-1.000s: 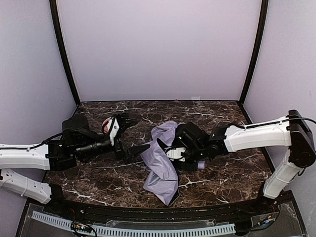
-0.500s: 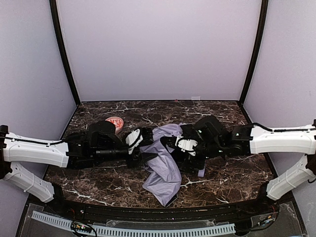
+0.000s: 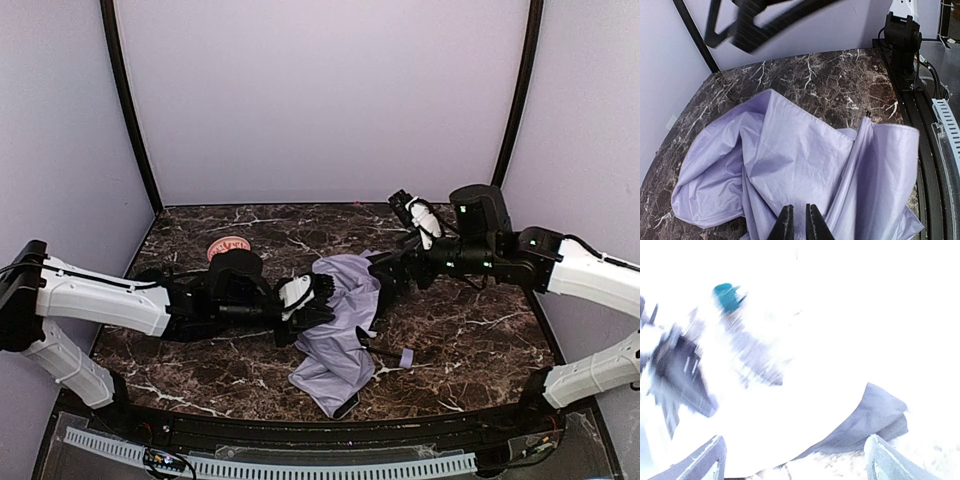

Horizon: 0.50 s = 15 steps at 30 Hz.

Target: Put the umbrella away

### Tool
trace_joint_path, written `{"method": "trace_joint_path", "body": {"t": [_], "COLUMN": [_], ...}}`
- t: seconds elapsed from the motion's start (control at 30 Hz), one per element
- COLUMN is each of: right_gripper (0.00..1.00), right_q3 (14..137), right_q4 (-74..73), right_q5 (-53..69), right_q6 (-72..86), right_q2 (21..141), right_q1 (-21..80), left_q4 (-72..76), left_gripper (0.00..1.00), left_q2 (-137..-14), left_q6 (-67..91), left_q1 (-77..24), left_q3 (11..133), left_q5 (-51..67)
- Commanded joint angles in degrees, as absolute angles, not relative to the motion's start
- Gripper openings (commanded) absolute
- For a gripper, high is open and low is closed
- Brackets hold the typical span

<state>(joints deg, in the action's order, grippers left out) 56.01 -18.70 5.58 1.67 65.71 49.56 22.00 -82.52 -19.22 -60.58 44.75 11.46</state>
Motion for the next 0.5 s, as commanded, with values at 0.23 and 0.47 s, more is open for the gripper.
{"method": "trace_joint_path", "body": {"t": [0.23,0.47], "right_gripper": [0.78,0.53], "right_q3": [61.51,68.61], "right_q4": [-10.56,-11.95], "right_q5": [-1.29,6.19], "right_q6": [16.27,15.66], "right_q2": [92.34,106.35], "right_q1": [45.07,45.17], "left_q4": [18.70,15.79], "left_gripper": [0.14,0.18], "left_q2": [-96.12,-97.31], "left_q6": [-21.19,-19.98], "left_q1": [-60.47,-60.48], "left_q3": [50.91,52.77], "left_q5": [8.01,7.57]}}
